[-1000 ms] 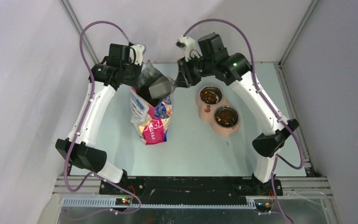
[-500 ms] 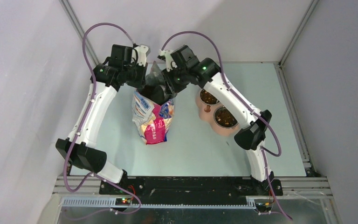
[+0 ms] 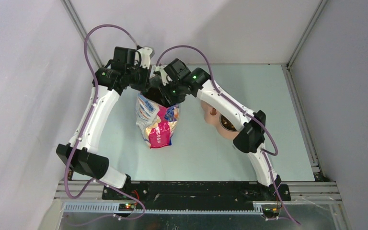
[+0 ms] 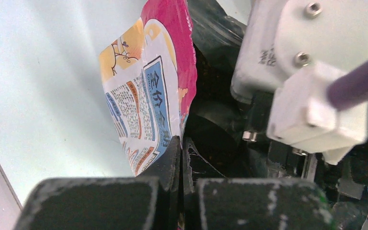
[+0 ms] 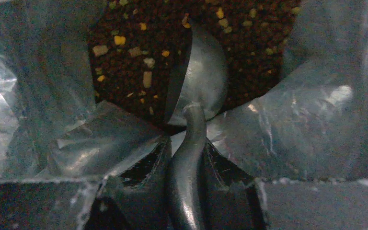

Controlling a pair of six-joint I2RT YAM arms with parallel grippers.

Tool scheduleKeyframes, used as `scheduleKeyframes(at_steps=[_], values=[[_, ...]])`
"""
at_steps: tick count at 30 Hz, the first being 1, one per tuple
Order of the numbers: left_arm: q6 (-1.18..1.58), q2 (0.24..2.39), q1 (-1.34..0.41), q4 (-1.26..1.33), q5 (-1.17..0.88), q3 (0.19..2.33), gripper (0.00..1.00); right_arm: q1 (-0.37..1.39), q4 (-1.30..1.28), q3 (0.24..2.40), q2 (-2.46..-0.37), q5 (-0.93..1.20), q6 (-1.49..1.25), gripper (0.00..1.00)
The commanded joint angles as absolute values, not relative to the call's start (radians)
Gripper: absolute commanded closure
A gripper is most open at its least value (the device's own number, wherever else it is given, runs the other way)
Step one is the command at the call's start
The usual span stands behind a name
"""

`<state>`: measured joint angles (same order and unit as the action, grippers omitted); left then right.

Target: Serve the pet food

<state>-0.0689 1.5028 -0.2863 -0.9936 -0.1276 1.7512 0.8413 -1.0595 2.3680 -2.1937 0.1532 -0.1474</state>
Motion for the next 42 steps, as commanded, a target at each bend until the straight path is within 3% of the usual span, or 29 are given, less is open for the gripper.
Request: scheduleKeyframes(at_steps=[1, 10, 26, 42], values=[[-0.058, 1.457, -0.303, -0.967, -0.202, 1.767, 1.00, 0.844, -1.135, 2.336, -2.226, 0.328, -0.186, 1.00], [-0.070, 1.441, -0.302, -0.972, -0.201, 1.769, 1.00, 0.819, -1.114, 2.327, -2.229, 0.650, -0.205, 1.00], [-0.172, 1.462, -0.301, -1.067, -0.208, 1.917, 1.00, 0.681, -1.034, 2.339, -2.080, 0.864, -0.347, 1.00], [-0.263, 1.475, -0.301, -1.232, -0.186, 1.982, 1.00, 0.556, -0.678, 2.173, -1.996, 0.977, -0.669, 1.00]])
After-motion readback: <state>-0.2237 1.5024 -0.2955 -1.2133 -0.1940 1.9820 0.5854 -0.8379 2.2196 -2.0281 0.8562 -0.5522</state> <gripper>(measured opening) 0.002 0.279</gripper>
